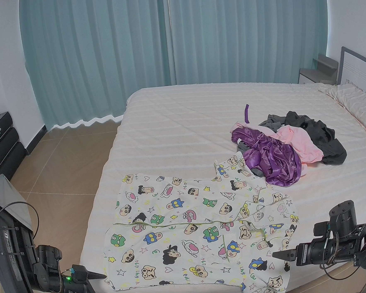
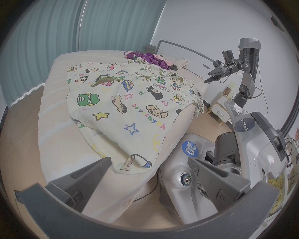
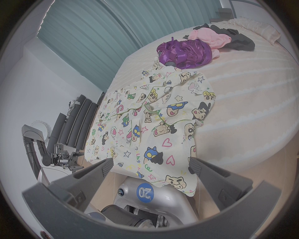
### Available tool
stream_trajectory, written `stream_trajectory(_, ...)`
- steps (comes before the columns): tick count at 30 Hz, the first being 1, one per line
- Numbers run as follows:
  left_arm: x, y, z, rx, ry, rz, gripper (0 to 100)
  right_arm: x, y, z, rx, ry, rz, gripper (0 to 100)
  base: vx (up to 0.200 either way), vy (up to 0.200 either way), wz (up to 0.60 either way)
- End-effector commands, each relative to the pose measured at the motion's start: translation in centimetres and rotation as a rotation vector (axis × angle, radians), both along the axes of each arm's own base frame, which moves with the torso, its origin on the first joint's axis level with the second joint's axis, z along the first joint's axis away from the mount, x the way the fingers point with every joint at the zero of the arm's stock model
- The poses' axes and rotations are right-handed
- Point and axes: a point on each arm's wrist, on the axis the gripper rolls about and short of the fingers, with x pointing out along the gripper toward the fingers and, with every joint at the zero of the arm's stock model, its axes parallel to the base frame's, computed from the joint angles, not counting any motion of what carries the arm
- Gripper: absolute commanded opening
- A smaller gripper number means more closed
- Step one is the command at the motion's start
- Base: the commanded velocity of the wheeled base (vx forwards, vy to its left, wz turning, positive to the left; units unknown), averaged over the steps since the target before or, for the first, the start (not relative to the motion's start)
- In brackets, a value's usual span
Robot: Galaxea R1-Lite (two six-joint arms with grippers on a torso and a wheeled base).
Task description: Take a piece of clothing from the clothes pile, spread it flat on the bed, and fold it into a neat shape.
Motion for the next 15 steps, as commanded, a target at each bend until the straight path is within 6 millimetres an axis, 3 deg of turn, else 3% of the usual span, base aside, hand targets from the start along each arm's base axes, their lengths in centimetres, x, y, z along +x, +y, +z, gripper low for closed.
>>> stream_trajectory(1,-0.5,0.0,-0.3,-0.007,0.034,0.003,100,-0.4,-0.2,-0.2,-0.006,0.017,0.000,100,0.000,0.000,0.00)
stream_trajectory(3,-0.6,0.1,-0.4,-0.008,0.039,0.010,100,-0.4,-0.2,-0.2,-0.008,0.019,0.001,100,0.000,0.000,0.00)
stream_trajectory(4,-0.6,0.1,-0.4,-0.008,0.039,0.011,0,-0.4,-0.2,-0.2,-0.008,0.019,0.001,100,0.000,0.000,0.00)
stream_trajectory(15,-0.9,1.9,-0.4,-0.011,0.036,0.113,0,-0.5,0.0,-0.2,-0.007,0.018,0.011,100,0.000,0.000,0.00)
